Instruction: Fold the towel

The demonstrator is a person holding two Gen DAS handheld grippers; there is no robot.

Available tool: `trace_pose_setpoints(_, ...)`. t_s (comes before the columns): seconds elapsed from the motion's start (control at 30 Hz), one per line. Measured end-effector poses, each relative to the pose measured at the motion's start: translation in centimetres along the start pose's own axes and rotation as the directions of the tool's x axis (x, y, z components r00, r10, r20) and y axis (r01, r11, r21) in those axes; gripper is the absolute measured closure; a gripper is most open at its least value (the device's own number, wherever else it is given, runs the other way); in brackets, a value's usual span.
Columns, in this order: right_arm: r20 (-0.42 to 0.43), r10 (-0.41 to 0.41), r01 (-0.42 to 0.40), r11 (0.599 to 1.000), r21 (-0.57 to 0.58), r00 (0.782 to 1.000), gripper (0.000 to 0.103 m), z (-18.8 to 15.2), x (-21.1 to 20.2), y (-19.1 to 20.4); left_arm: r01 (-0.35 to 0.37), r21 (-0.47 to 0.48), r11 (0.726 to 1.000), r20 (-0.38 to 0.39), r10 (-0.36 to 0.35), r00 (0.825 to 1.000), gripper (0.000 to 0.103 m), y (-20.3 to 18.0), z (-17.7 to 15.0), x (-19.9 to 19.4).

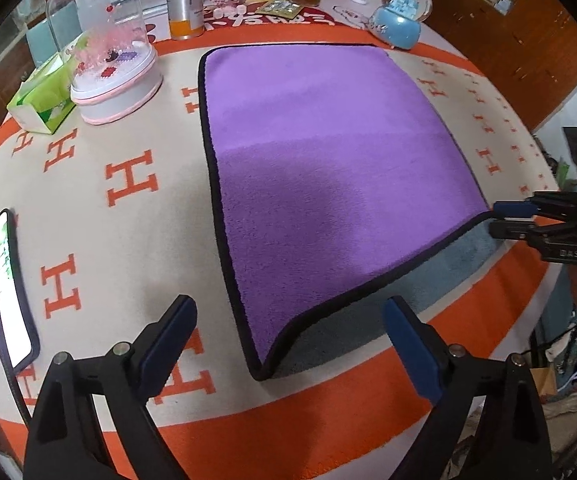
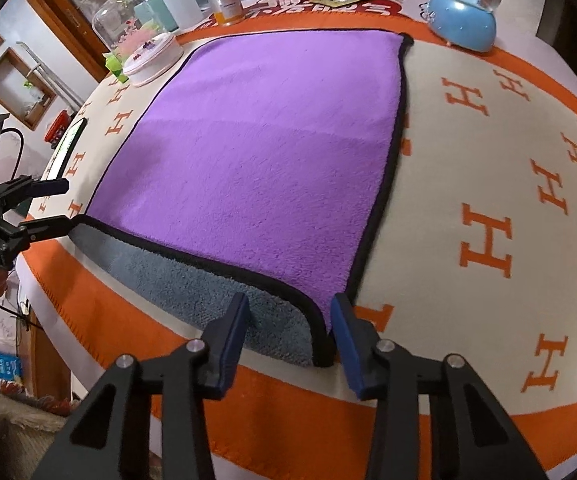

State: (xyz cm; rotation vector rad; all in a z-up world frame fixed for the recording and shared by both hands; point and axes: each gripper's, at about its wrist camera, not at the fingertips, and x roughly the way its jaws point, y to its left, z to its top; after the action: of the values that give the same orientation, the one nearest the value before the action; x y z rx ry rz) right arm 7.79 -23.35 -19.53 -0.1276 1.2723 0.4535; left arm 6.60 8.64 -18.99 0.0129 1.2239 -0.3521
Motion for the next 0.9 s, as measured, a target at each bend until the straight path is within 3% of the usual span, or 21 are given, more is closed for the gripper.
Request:
trace_pose_setpoints(0.07,-0.009,-0.001,0.001,1.0,-0.006,1.0,0.061,0.1,0.2,-0.2,0.011,0.012,1.0,0.002,-0.011,1.0,0.01,-0.1,-0.1,-0.2)
trace_pose_setpoints(0.2,-0.02,0.015,-0.015,1.0,-0.014,1.0,0.062,0.2,0.5,-0.2,0.038,0.03,0.999,-0.017,-0.038,0.999,0.023,-0.5,-0.2,0.1)
trace_pose_setpoints(0.43,-0.031,0.019,-0.02,0.998,-0.051,0.999,0.077,0.2,0.9,0.3,0.073,0.009,0.997,-0.032,-0.072,0.997,0.024,-0.1,-0.2,0.8)
trace_pose_setpoints(0.63,-0.028,0.023,-0.024,0.999,-0.045,0.999,0.091,-0.1,0.8,0.0,0.11,0.021,0.994,-0.069,-0.108,0.992,0.042,0.0,-0.2,1.6)
trace_pose_setpoints(0.9,-0.021,0.019,-0.021,0.998,-0.059,1.0,0.095,-0.7,0.3,-0.1,0.122,0.055,0.991,-0.113,-0.115,0.987,0.048,-0.6,-0.3,2.7)
